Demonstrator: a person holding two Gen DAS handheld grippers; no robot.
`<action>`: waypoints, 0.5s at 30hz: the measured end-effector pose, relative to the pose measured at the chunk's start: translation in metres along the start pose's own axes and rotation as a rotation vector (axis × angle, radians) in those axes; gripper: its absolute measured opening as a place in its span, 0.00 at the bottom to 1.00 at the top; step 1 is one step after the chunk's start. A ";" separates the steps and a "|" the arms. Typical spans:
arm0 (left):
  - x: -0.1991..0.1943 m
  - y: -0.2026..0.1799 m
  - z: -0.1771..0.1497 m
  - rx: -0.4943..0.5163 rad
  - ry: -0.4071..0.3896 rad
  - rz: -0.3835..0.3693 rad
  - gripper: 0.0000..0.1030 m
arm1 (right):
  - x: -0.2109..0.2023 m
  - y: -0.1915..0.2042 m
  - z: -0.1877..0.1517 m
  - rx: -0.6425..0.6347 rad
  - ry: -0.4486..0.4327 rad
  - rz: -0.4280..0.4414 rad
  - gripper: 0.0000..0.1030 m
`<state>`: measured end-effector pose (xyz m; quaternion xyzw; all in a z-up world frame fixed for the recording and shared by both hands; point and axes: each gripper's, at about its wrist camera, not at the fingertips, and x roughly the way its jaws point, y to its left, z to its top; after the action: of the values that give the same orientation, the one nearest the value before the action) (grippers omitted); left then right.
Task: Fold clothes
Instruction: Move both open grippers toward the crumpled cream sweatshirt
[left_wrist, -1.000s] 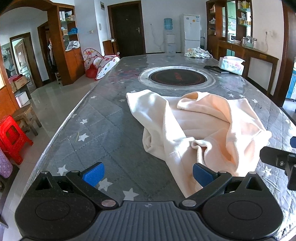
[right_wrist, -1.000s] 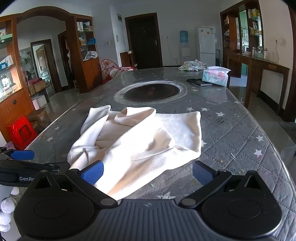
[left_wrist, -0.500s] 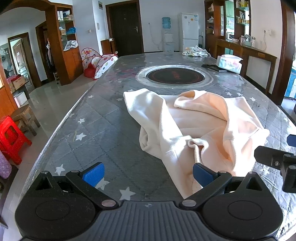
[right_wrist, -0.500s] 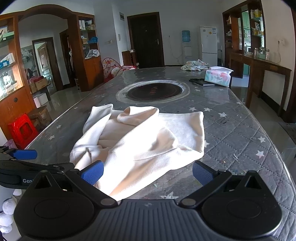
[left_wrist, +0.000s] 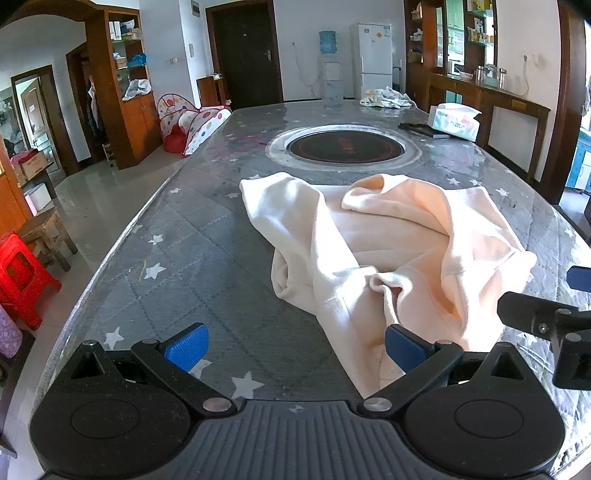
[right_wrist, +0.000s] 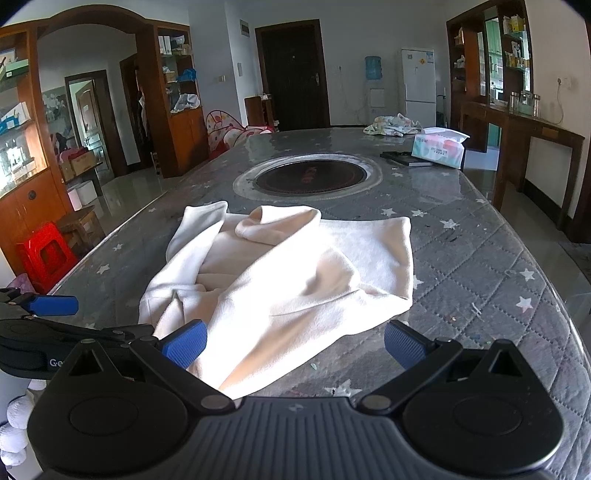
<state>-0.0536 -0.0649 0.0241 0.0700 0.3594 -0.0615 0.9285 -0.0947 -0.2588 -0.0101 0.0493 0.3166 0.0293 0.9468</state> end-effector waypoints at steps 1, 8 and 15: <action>0.000 0.000 0.000 0.001 0.001 -0.001 1.00 | 0.000 0.000 0.000 0.000 0.001 0.000 1.00; 0.002 0.000 0.000 -0.001 0.005 0.000 1.00 | 0.002 0.001 0.000 -0.002 0.008 0.001 1.00; 0.003 0.000 -0.001 -0.002 0.011 0.002 1.00 | 0.003 0.002 -0.002 -0.004 0.013 0.000 1.00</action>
<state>-0.0525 -0.0651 0.0215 0.0697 0.3643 -0.0599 0.9267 -0.0930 -0.2564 -0.0132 0.0470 0.3229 0.0302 0.9448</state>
